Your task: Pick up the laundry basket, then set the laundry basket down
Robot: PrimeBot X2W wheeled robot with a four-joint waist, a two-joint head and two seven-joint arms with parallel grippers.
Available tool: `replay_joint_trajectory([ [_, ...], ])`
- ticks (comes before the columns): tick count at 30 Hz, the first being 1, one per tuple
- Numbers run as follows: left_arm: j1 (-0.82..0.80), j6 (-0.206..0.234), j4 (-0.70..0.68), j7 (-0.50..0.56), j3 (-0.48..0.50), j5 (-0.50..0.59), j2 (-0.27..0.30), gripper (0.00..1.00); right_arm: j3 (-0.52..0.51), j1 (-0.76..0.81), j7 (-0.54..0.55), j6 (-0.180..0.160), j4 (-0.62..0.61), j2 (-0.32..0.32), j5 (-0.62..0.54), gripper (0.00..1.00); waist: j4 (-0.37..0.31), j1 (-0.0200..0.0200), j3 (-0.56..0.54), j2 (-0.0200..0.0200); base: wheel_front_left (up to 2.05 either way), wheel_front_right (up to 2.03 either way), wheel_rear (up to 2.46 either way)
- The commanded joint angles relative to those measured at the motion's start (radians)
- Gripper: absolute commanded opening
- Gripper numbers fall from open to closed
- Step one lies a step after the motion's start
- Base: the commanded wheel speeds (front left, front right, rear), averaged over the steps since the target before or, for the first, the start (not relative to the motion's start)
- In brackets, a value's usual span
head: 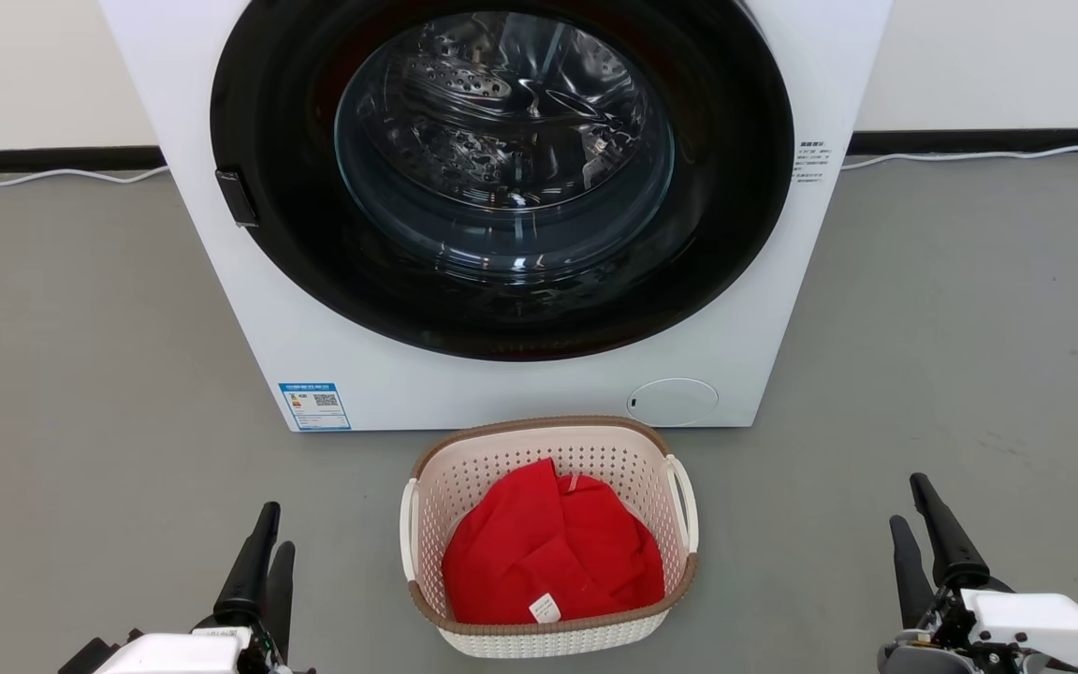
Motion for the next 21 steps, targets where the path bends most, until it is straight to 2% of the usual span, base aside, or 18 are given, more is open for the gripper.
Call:
replay_joint_trajectory([
  [1,-0.039,-0.001,-0.036,-0.008,-0.003,0.011,0.006,1.00,0.010,-0.032,-0.012,0.002,-0.038,-0.011,-0.011,1.00,0.000,-0.0002,0.001,0.0000,0.00,0.00,0.00],
  [12,-0.051,-0.002,-0.066,-0.040,-0.014,0.065,0.008,1.00,0.044,-0.042,-0.051,0.002,-0.073,-0.030,-0.043,1.00,0.000,-0.0003,0.005,0.0000,0.00,0.00,0.00],
  [21,-0.058,-0.003,-0.090,-0.067,-0.021,0.151,0.010,1.00,0.066,-0.049,-0.078,0.003,-0.101,-0.041,-0.112,1.00,-0.002,-0.0003,0.005,0.0000,0.00,0.00,0.00],
])
